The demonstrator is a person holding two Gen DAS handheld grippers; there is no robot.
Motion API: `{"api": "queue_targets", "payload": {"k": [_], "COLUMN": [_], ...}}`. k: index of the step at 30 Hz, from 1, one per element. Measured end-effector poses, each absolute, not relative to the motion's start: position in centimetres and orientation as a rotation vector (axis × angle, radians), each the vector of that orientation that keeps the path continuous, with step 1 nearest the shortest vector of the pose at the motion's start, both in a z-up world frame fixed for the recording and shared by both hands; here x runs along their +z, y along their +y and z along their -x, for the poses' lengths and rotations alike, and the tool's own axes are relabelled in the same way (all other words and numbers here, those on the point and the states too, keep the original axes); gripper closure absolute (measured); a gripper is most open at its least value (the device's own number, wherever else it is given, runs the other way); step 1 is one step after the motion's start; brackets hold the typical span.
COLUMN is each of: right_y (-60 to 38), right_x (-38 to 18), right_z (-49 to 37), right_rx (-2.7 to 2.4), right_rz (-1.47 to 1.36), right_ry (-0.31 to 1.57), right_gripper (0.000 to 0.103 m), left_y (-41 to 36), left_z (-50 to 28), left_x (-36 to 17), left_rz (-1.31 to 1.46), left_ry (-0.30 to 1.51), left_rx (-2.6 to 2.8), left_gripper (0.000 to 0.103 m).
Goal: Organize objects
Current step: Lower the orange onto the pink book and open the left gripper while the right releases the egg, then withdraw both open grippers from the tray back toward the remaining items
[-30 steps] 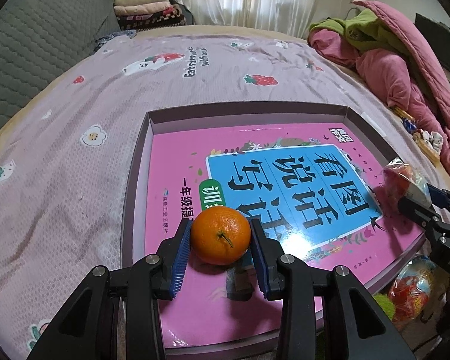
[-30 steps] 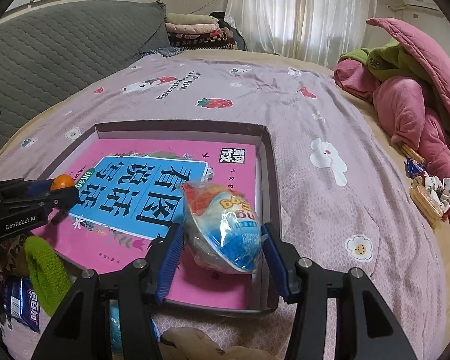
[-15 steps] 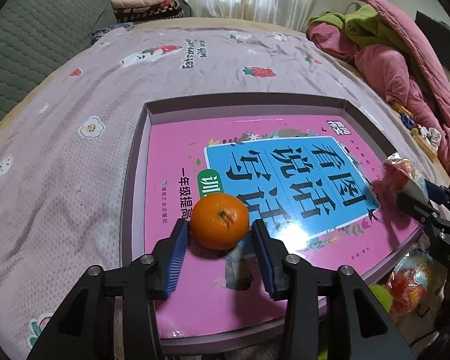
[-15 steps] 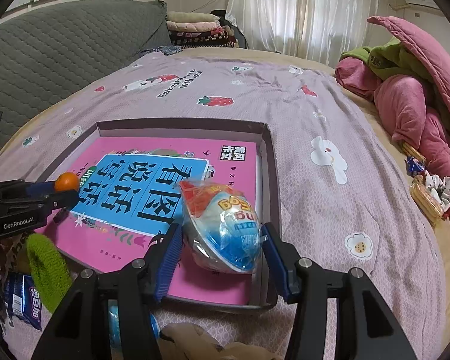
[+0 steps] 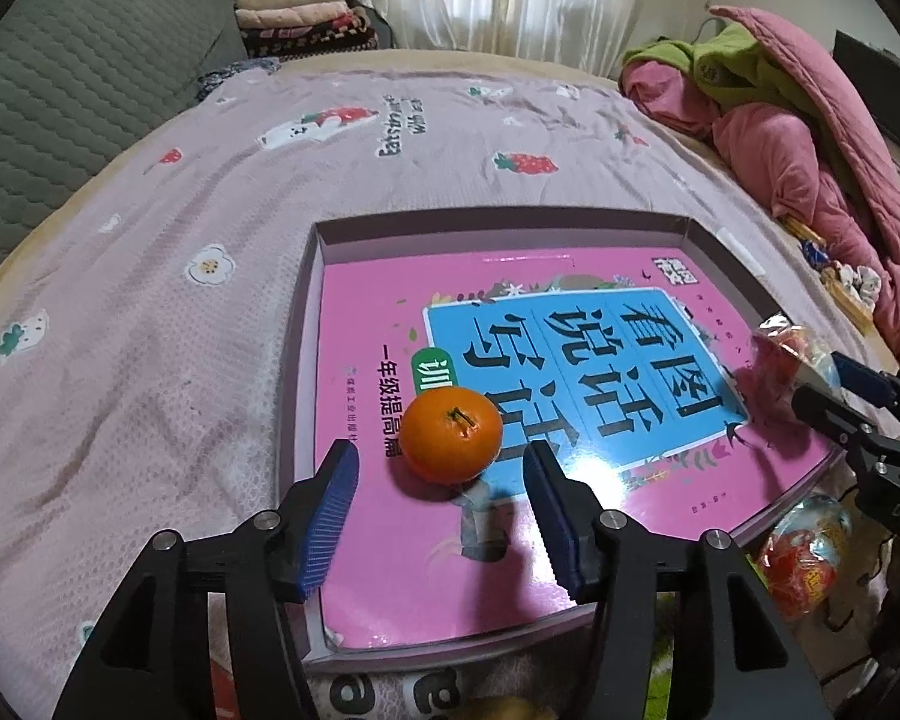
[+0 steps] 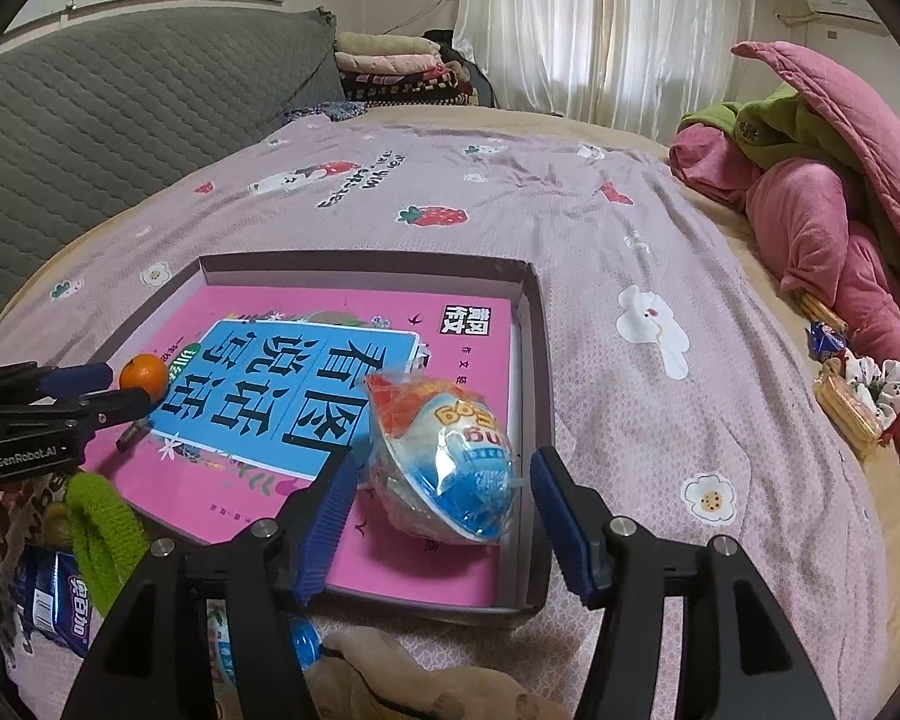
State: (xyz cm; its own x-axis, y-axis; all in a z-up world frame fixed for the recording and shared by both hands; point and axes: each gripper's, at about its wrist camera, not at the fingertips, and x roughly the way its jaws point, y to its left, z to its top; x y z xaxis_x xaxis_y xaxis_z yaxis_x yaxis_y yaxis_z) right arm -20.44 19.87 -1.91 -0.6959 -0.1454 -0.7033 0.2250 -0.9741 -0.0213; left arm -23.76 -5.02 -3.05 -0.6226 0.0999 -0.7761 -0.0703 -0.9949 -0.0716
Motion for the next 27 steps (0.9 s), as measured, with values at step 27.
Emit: {"api": "queue_targets", "payload": {"k": [27], "right_y": [19.9], "right_x": [2.2], "right_z": [18.0], "right_rx": [-2.729], "right_rz": [-0.91], "right_ry": [0.107], "right_gripper": [0.03], "left_y": [-4.0], "left_z": [17.3], "left_x": [1.8], "left_rz": [1.1], "left_ry": [-0.133], "left_rx": [2.853], "left_gripper": [0.035]}}
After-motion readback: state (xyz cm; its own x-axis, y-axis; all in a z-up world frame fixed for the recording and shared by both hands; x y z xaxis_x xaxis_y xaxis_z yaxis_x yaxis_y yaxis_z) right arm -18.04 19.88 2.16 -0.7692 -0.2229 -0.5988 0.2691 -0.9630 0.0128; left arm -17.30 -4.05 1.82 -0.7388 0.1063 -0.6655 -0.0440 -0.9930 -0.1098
